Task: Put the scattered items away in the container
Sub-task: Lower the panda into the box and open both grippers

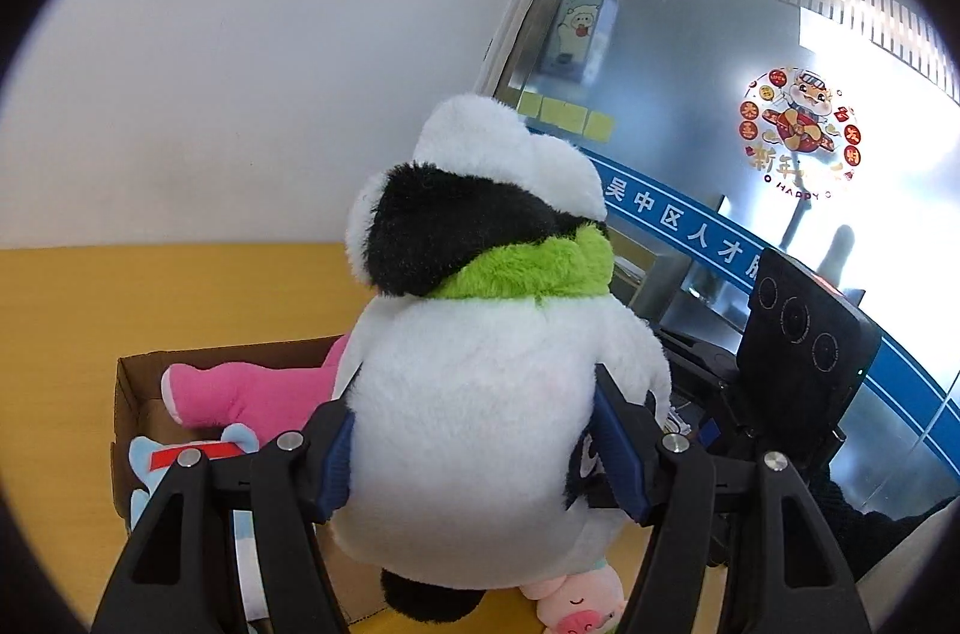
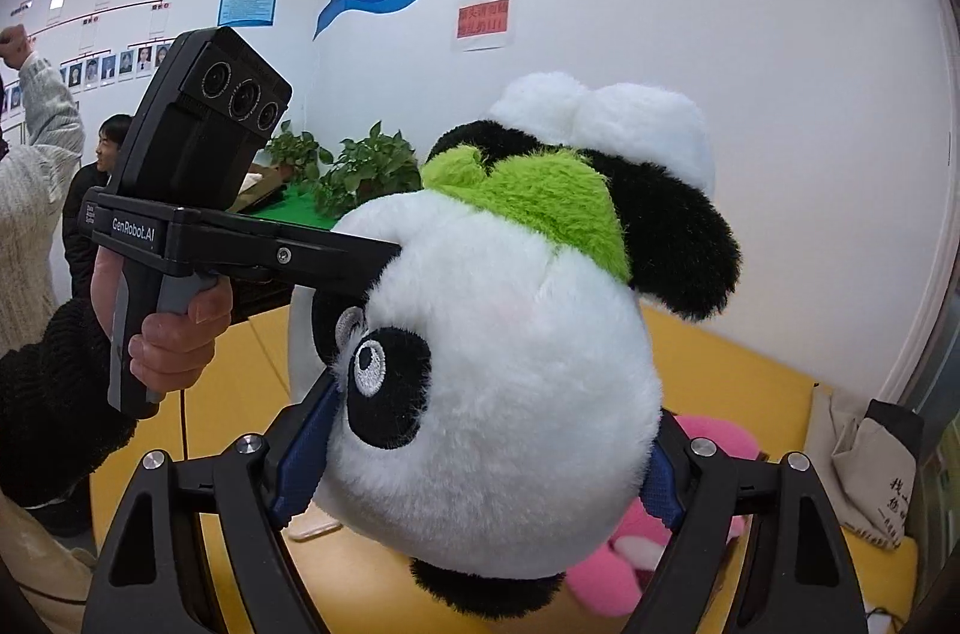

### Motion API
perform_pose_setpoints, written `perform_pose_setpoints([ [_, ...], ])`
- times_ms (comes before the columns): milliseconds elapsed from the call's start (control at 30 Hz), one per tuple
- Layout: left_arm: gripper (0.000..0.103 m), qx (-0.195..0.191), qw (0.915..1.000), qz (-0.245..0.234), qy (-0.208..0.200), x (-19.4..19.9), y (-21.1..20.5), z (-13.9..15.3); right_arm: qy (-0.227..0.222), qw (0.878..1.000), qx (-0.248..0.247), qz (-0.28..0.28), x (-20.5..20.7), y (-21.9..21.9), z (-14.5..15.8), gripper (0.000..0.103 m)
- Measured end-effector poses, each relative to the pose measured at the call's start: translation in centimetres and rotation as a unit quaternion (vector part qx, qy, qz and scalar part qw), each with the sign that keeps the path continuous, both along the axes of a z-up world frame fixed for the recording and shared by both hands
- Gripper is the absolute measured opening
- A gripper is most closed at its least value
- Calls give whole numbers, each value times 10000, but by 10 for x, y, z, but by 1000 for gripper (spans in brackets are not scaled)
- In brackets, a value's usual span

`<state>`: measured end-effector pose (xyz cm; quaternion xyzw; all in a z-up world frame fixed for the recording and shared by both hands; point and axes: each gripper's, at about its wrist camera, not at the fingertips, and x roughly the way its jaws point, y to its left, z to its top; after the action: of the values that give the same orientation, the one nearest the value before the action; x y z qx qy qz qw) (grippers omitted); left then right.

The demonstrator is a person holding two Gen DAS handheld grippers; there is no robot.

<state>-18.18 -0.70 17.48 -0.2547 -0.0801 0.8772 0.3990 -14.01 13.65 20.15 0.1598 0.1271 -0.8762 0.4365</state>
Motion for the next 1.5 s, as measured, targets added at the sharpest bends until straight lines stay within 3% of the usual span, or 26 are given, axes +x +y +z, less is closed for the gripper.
perform_pose_setpoints([
  [133, 66, -26, 9993, 66, -368, -24, 1, -35, -253, 9997, 74, -13, -23, 0, -20, 87],
  [333, 66, -339, 9906, 370, -1275, -61, -1, -114, -977, 9948, 274, 9, -69, -11, -93, 87],
  [467, 66, -496, 9780, 573, -1945, -74, -8, -168, -1849, 9802, 709, -31, -93, -31, -151, 87],
  [600, 65, -501, 9744, 635, -2096, -69, -7, -191, -2319, 9656, 1167, -107, -96, -48, -189, 88],
  [733, 65, -676, 9752, 729, -1979, -64, 1, -194, -2660, 9529, 1446, -207, -98, -50, -207, 88],
  [867, 65, -723, 9735, 747, -2036, -67, -2, -194, -2736, 9500, 1482, -253, -97, -50, -207, 89],
  [1000, 70, -891, 9734, 881, -1916, -61, -3, -184, -2801, 9469, 1515, -439, -110, -50, -203, 101],
  [1167, 69, -409, 9800, 1137, -1583, -34, -34, -149, -2226, 9572, 1665, -811, -88, -36, -188, 102],
  [1267, 77, -735, 9788, 1546, -1126, -1, -44, -131, -1860, 9619, 1542, -1276, -69, -22, -168, 102],
  [1400, 78, -1440, 9663, 2091, -435, 53, -43, -123, -1409, 9610, 1037, -2143, -34, -2, -138, 103],
  [1500, 78, -1382, 9619, 2347, -240, 83, -40, -123, -1427, 9503, 471, -2728, -5, 17, -130, 103],
])
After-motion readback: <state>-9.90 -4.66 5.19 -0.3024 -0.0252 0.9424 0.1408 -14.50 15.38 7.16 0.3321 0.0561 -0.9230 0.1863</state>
